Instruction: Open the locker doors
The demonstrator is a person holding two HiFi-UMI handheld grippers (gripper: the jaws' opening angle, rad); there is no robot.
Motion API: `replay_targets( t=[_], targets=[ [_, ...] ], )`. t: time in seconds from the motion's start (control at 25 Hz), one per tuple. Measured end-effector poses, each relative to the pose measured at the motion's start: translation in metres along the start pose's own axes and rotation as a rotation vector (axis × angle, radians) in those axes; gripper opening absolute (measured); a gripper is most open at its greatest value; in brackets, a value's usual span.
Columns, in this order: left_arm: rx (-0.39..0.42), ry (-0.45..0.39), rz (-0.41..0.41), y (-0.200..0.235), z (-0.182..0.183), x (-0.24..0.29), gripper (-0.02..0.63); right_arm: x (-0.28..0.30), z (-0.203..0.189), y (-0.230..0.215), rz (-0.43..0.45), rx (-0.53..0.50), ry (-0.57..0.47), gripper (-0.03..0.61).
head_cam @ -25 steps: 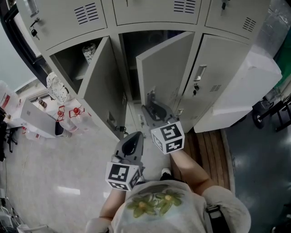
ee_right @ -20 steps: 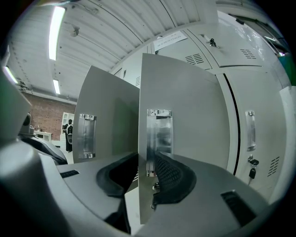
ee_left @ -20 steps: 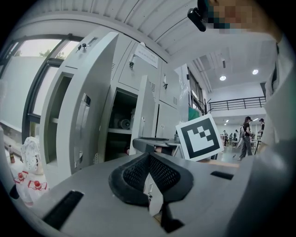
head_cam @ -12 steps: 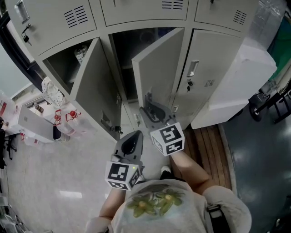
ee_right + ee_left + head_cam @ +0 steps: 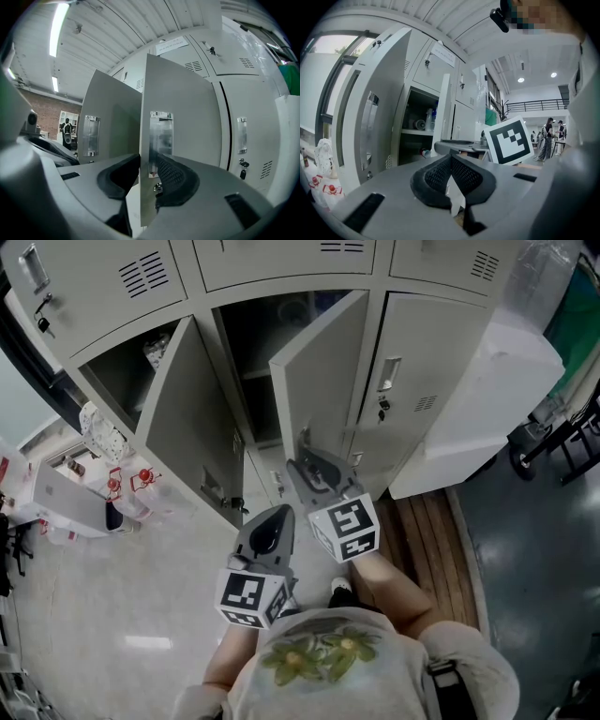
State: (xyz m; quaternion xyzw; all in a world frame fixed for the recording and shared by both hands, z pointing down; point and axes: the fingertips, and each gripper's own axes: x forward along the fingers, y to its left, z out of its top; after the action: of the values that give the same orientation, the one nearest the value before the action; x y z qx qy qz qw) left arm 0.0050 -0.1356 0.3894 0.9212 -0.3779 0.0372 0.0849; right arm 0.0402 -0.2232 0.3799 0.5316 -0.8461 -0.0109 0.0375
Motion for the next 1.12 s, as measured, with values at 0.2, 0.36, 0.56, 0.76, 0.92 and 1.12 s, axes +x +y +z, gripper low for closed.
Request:
replay_targets(
  t=[0.2,0.36,0.56,0.76,0.92,1.12],
  targets=[
    [0.002,0.0,-0.013,-0.002,0.0,0.001,0.028,-0.006,-0.001,-0.002,-0.018,0.004,-0.003,0.132],
    [0.003,0.004,-0.025,-0.003,-0.001,0.003,0.028,-0.012,0.0,-0.003,-0.033,0.004,-0.009,0.13],
    [0.002,-0.004,-0.04,-0.006,-0.002,0.007,0.028,-0.02,-0.002,-0.006,-0.048,0.012,-0.011,0.132],
    [0.011,-0.003,-0.059,-0.009,-0.003,0.01,0.028,-0.03,-0.001,-0.009,-0.07,0.021,-0.016,0.13],
    [0.006,0.002,-0.076,-0.014,-0.004,0.014,0.028,-0.036,-0.002,-0.011,-0.082,0.021,-0.018,0.127],
    [0.006,-0.004,-0.092,-0.019,-0.004,0.017,0.028,-0.045,-0.003,-0.013,-0.101,0.023,-0.02,0.115]
  ],
)
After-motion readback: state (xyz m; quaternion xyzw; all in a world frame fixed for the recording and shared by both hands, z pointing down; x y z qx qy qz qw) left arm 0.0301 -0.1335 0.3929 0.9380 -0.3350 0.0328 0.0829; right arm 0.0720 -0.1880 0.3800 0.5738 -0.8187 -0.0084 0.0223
